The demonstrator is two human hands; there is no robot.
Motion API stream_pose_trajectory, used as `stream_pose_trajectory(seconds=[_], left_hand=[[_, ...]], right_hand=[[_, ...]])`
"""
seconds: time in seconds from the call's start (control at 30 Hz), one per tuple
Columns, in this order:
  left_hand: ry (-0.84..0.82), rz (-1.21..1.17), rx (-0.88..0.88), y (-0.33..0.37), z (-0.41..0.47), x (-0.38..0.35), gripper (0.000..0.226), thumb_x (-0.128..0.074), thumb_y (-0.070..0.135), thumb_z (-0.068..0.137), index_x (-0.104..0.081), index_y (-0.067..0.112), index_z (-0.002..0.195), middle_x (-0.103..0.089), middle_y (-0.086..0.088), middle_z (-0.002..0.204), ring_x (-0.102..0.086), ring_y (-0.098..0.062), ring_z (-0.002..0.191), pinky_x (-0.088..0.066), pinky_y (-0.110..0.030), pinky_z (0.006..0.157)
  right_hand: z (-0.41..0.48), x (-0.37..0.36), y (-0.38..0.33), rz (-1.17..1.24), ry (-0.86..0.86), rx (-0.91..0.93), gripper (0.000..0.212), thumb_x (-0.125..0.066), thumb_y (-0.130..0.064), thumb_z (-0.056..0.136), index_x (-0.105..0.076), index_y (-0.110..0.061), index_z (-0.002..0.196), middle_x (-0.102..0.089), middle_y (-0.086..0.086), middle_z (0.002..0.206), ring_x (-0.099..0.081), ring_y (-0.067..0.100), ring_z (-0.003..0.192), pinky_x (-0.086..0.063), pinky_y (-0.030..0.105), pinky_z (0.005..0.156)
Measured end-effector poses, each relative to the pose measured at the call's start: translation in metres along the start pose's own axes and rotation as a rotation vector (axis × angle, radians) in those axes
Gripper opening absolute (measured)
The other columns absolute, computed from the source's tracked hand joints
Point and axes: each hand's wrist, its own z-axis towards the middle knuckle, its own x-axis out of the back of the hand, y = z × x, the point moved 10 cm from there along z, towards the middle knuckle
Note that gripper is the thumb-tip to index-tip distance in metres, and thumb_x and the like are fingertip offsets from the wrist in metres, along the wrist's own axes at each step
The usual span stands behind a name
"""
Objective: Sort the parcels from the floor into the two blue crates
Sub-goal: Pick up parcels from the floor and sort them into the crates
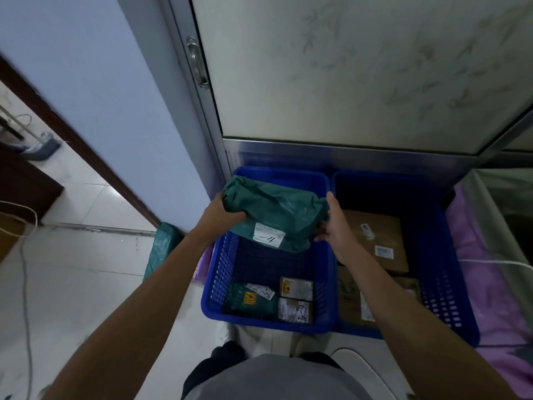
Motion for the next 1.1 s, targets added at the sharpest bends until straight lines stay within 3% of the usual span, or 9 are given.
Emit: stream_pose_trajectory(seconds=[0.1, 0.2, 0.3, 0.4, 0.53, 0.63, 0.9, 1.0, 1.1], left_hand=[[-0.004, 0.158, 0.011, 0.006, 0.006, 0.007, 0.083, -0.077, 0.062, 0.063, -0.058, 0.014, 0.128, -0.067, -0.004, 0.118, -0.065, -0.025, 0.104, -0.056, -0.041, 0.092], [-0.019, 0.336, 0.001, 0.012, 0.012, 0.005, 0.05, -0.069, 0.057, 0.085, -0.064, 0.01, 0.099, -0.067, -0.008, 0.097, -0.063, -0.025, 0.088, -0.052, -0.034, 0.078], [-0.03, 0.407, -0.016, 0.015, 0.018, -0.001, 0.055, -0.056, 0.067, 0.089, -0.063, 0.012, 0.093, -0.066, -0.007, 0.092, -0.063, -0.024, 0.084, -0.051, -0.033, 0.077], [-0.038, 0.334, -0.015, 0.013, 0.024, -0.004, 0.061, -0.051, 0.07, 0.089, -0.069, 0.013, 0.099, -0.068, -0.006, 0.096, -0.066, -0.023, 0.087, -0.051, -0.031, 0.078], [-0.094, -0.068, 0.063, 0.005, 0.026, -0.015, 0.055, -0.061, 0.064, 0.088, -0.068, 0.017, 0.116, -0.067, -0.002, 0.107, -0.064, -0.013, 0.086, -0.048, -0.026, 0.078], [-0.065, -0.333, 0.143, -0.005, 0.029, -0.017, 0.054, -0.069, 0.057, 0.086, -0.064, 0.015, 0.119, -0.069, -0.005, 0.109, -0.067, -0.013, 0.087, -0.053, -0.027, 0.071], [-0.049, -0.422, 0.206, -0.021, 0.038, -0.019, 0.083, -0.068, 0.065, 0.081, -0.045, 0.007, 0.135, -0.063, -0.009, 0.12, -0.063, -0.015, 0.085, -0.05, -0.025, 0.061], [-0.048, -0.45, 0.197, -0.02, 0.035, -0.022, 0.063, -0.071, 0.056, 0.084, -0.047, 0.013, 0.123, -0.065, -0.005, 0.104, -0.066, -0.018, 0.084, -0.053, -0.027, 0.06], [-0.103, -0.467, 0.207, -0.03, 0.039, -0.027, 0.059, -0.076, 0.051, 0.082, -0.055, 0.011, 0.12, -0.071, -0.008, 0.109, -0.072, -0.025, 0.092, -0.061, -0.037, 0.078]], right_hand=[[0.005, 0.001, -0.008, -0.009, 0.006, 0.016, 0.054, -0.041, -0.066, 0.097, -0.067, -0.019, 0.099, -0.064, -0.002, 0.075, -0.055, 0.015, 0.06, -0.042, 0.029, 0.053], [0.007, 0.001, -0.022, -0.11, 0.039, 0.067, 0.041, -0.051, -0.06, 0.096, -0.066, -0.023, 0.1, -0.072, -0.001, 0.098, -0.061, 0.013, 0.071, -0.043, 0.027, 0.058], [0.005, -0.002, -0.039, -0.169, 0.067, 0.154, 0.023, -0.062, -0.045, 0.096, -0.068, -0.023, 0.096, -0.074, -0.006, 0.096, -0.069, 0.002, 0.078, -0.053, 0.02, 0.068], [0.005, -0.002, -0.047, -0.232, 0.083, 0.208, 0.034, -0.07, -0.043, 0.09, -0.062, -0.023, 0.116, -0.069, -0.002, 0.114, -0.068, 0.014, 0.1, -0.056, 0.037, 0.092], [0.001, -0.009, -0.049, -0.135, 0.052, 0.217, 0.032, -0.071, -0.034, 0.092, -0.055, -0.031, 0.119, -0.067, 0.001, 0.113, -0.069, 0.019, 0.097, -0.056, 0.033, 0.077], [0.0, -0.018, -0.044, -0.085, 0.028, 0.209, 0.046, -0.072, -0.034, 0.091, -0.051, -0.032, 0.131, -0.068, 0.002, 0.117, -0.071, 0.023, 0.099, -0.058, 0.038, 0.082], [0.002, -0.025, -0.017, -0.087, 0.038, 0.153, 0.051, -0.073, -0.042, 0.09, -0.051, -0.032, 0.134, -0.066, -0.004, 0.121, -0.069, 0.019, 0.103, -0.058, 0.037, 0.086], [0.006, -0.024, -0.004, -0.024, 0.09, 0.128, 0.062, -0.077, -0.048, 0.085, -0.05, -0.028, 0.138, -0.066, -0.002, 0.123, -0.069, 0.019, 0.106, -0.058, 0.04, 0.09], [0.016, -0.019, 0.009, 0.025, 0.13, 0.083, 0.068, -0.082, -0.052, 0.078, -0.057, -0.025, 0.135, -0.069, 0.0, 0.123, -0.07, 0.021, 0.105, -0.059, 0.042, 0.091]])
